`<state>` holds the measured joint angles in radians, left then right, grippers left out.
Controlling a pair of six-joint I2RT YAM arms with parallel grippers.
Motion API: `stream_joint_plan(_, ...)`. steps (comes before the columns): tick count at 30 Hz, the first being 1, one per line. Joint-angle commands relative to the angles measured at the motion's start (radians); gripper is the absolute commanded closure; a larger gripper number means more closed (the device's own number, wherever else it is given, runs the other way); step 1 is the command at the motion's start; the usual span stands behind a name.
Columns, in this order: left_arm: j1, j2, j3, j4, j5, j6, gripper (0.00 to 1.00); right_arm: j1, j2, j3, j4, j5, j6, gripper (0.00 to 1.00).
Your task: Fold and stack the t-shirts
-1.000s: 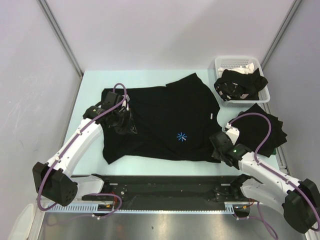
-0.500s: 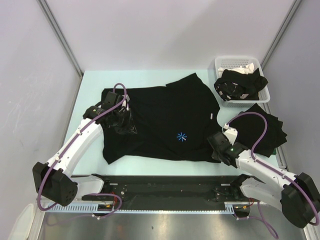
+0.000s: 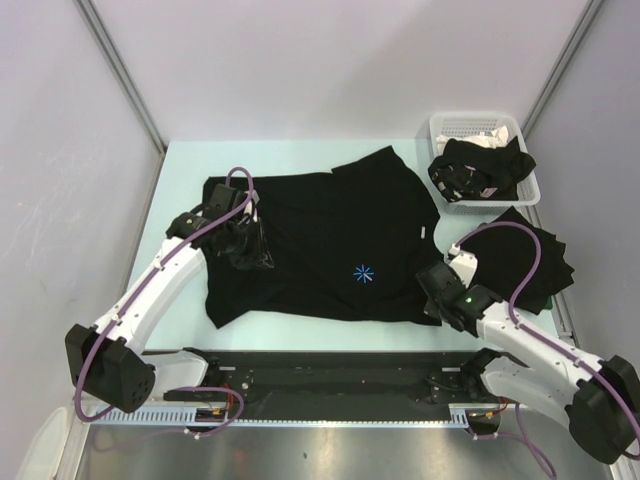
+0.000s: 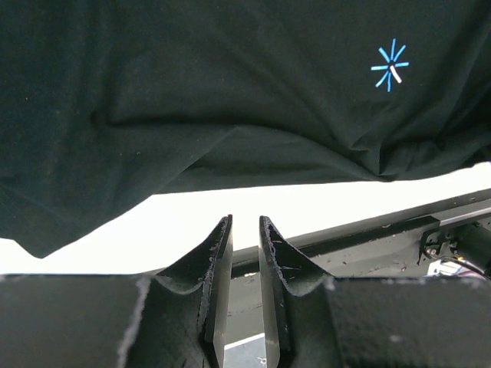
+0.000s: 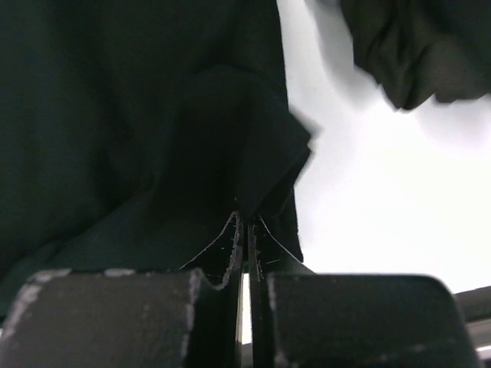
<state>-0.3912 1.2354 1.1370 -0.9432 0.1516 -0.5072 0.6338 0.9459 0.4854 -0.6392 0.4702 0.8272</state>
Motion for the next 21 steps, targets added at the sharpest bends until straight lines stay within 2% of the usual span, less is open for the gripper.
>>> stream_joint_plan(1, -0.009, -0.036, -0.020, 0.027, -0.009, -0.014, 0.75, 0.007, -0.077, 0.125, -0.069, 0.080, -0.023, 1.00)
stream_joint_plan(8, -0.009, -0.042, -0.037, 0.043, 0.000, -0.027, 0.75, 0.007, -0.099, 0.222, -0.106, 0.102, -0.059, 1.00)
stream_joint_plan(21, -0.011, -0.114, -0.043, -0.012, -0.035, -0.030, 0.76, -0.005, 0.024, 0.257, 0.081, 0.123, -0.209, 1.00)
